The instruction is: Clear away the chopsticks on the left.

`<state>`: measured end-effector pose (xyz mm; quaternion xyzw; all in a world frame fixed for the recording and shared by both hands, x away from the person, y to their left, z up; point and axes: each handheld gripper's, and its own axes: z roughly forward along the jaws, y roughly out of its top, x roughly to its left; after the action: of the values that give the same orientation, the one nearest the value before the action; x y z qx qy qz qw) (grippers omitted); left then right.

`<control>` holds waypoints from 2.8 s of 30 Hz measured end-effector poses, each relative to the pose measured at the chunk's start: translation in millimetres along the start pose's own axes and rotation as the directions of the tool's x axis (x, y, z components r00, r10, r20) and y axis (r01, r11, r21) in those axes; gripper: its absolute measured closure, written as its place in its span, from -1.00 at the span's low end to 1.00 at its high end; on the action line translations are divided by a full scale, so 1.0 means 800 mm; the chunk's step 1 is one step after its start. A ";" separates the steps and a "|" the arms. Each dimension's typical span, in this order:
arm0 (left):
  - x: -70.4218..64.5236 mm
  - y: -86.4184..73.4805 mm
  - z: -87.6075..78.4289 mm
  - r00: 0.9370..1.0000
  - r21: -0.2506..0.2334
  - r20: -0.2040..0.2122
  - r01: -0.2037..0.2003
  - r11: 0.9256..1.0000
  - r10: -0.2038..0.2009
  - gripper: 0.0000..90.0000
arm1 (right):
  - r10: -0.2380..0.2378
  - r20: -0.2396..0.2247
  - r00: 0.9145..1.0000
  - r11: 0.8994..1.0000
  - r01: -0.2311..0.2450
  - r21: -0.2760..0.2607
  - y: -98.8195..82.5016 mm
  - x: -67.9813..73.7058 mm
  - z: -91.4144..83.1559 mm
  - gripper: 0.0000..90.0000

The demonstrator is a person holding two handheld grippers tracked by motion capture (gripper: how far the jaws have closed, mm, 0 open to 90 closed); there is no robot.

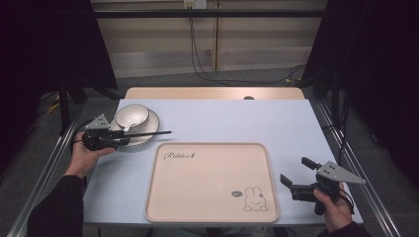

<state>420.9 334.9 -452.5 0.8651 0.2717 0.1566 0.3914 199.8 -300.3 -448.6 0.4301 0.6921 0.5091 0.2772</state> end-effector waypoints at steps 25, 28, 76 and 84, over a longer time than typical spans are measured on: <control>-0.002 0.007 0.018 0.994 0.105 0.086 -0.070 0.992 0.061 0.89 | 0.002 -0.005 1.000 1.000 -0.002 0.003 -0.001 -0.001 0.000 -0.97; -0.002 0.006 0.019 0.996 0.097 0.083 -0.041 0.994 0.033 0.89 | 0.003 -0.005 1.000 1.000 -0.003 0.004 0.000 0.000 0.000 -0.97; -0.108 0.008 -0.074 0.945 -0.040 0.127 0.308 0.950 -0.301 0.91 | 0.009 -0.004 1.000 1.000 -0.009 -0.001 0.000 0.001 0.000 -0.97; -0.146 0.004 -0.086 0.925 -0.048 0.090 0.374 0.926 -0.369 0.91 | 0.009 -0.006 1.000 1.000 -0.009 0.001 0.000 0.002 0.000 -0.97</control>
<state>294.6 304.4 -412.6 0.7904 0.4097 0.0537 0.4523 199.1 -299.3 -448.3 0.4320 0.6911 0.5113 0.2726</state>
